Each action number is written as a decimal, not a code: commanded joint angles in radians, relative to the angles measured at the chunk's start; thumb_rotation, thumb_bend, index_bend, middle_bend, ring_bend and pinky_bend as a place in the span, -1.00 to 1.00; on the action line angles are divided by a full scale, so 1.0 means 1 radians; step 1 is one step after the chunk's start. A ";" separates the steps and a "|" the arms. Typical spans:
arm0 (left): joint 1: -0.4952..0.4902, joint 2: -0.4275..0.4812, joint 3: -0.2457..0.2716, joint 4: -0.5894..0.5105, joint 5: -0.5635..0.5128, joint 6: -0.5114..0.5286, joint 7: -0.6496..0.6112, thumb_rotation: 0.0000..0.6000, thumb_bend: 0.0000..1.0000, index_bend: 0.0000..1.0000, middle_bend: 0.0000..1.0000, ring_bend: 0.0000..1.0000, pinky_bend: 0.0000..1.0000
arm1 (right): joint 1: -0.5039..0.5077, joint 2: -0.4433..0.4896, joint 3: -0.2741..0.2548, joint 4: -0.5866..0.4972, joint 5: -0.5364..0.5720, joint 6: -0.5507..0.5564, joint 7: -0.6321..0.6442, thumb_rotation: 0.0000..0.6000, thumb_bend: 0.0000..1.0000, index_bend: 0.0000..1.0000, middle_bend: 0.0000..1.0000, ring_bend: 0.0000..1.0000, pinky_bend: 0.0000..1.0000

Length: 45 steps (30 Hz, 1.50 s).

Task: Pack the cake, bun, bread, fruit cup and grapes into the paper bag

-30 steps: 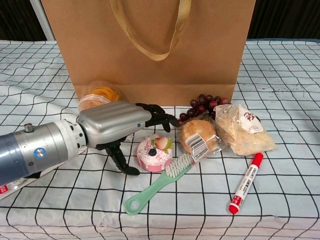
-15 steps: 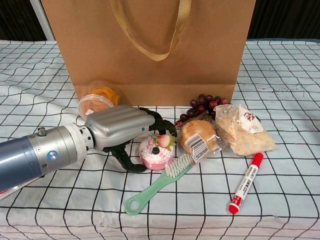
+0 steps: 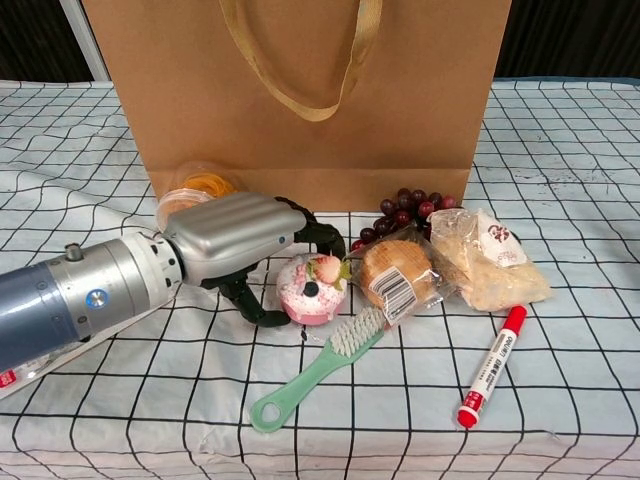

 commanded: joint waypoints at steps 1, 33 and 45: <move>0.005 0.033 -0.004 -0.025 0.019 0.040 -0.028 1.00 -0.40 -0.30 -0.09 -0.60 -0.64 | 0.000 0.000 0.000 0.000 0.001 -0.001 -0.002 1.00 -0.54 -0.77 -0.76 -0.57 -0.45; -0.101 0.490 -0.396 -0.282 -0.116 0.232 -0.098 1.00 -0.41 -0.28 -0.08 -0.58 -0.60 | 0.003 -0.018 0.005 -0.013 0.001 -0.011 -0.040 1.00 -0.53 -0.77 -0.76 -0.57 -0.45; -0.187 0.468 -0.415 -0.224 -0.438 0.036 -0.015 1.00 -0.57 -0.38 -0.20 -0.67 -0.61 | 0.005 -0.021 0.007 0.001 0.015 -0.023 -0.035 1.00 -0.54 -0.77 -0.76 -0.57 -0.45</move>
